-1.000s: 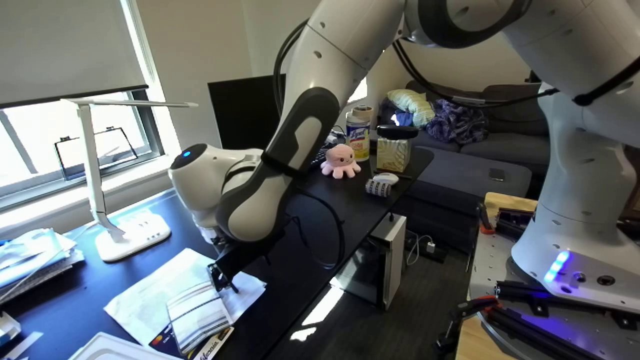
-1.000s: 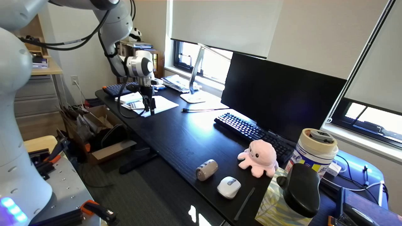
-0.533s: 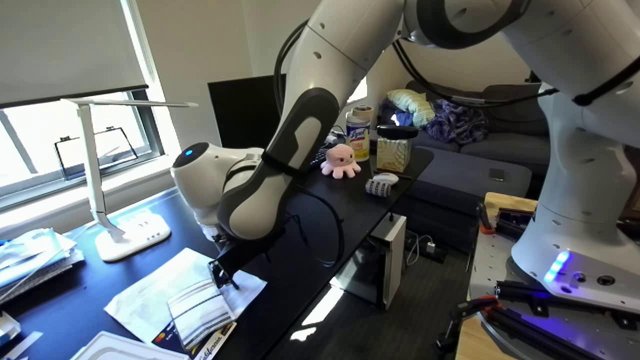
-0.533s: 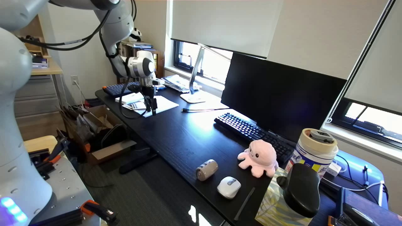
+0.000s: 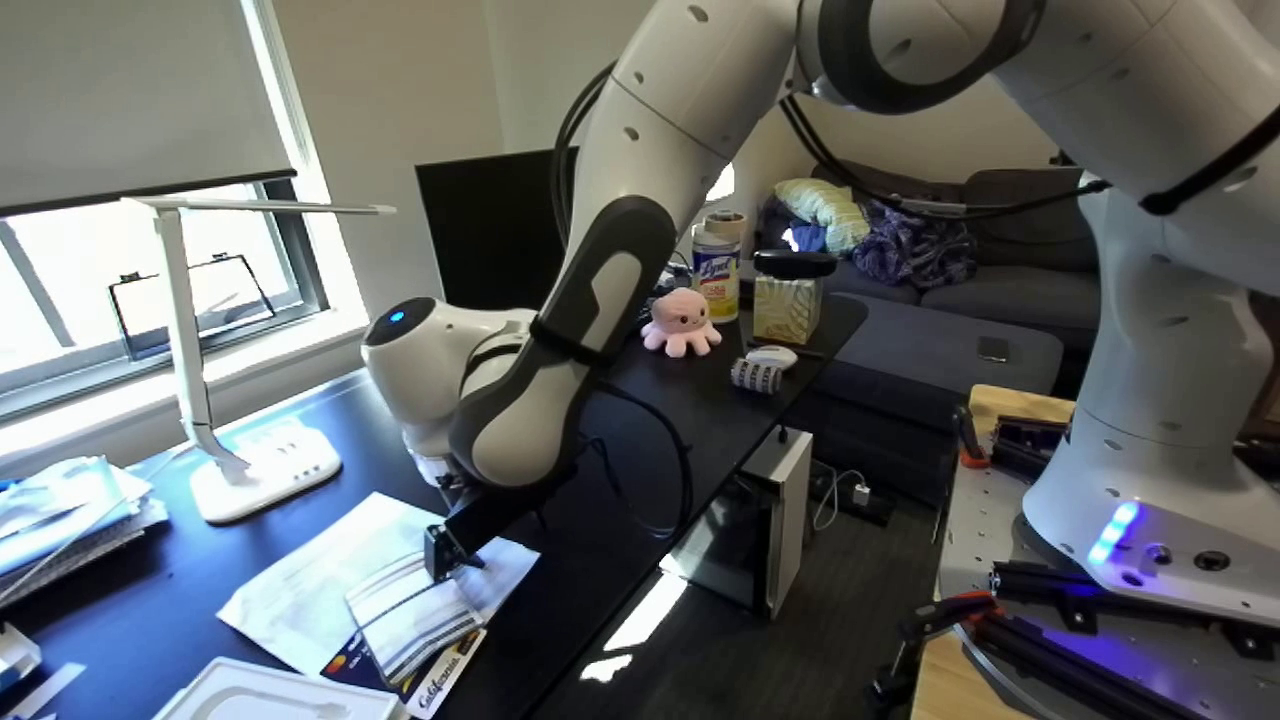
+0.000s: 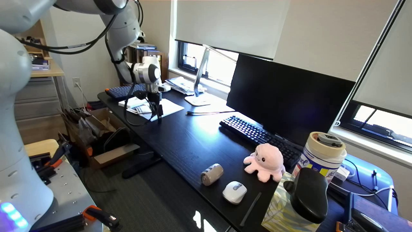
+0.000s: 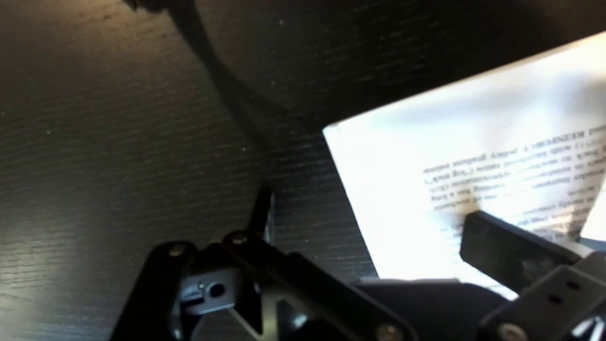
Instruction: Neatly arrange the papers
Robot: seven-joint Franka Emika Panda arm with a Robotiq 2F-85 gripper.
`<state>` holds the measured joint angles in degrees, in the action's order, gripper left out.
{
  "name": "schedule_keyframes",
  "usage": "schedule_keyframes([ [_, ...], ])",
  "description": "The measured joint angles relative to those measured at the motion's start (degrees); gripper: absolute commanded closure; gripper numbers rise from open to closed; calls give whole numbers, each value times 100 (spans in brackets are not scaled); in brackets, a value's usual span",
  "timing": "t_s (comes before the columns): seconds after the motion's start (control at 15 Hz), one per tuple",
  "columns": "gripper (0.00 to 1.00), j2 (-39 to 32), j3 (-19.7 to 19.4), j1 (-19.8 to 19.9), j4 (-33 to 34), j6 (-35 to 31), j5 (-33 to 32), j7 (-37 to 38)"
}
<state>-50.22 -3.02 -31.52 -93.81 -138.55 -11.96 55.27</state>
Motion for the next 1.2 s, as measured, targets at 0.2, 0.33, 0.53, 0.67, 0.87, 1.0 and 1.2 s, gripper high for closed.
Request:
schedule_keyframes([
  [0.2, 0, -7, 18, 17, 1, -11, 5, -28],
  [0.33, 0, -6, 90, 76, 1, -53, 21, -75],
  [0.53, 0, -7, 321, 208, -32, -307, 85, -173],
  [0.67, 0, -9, 531, 289, -115, -498, 270, -247],
  [0.87, 0, 10, 687, 324, -284, -636, 611, -262],
  [1.0, 0, 82, 730, 322, -456, -653, 830, -254],
  [1.2, 0, 240, 763, 321, -748, -653, 1035, -253],
])
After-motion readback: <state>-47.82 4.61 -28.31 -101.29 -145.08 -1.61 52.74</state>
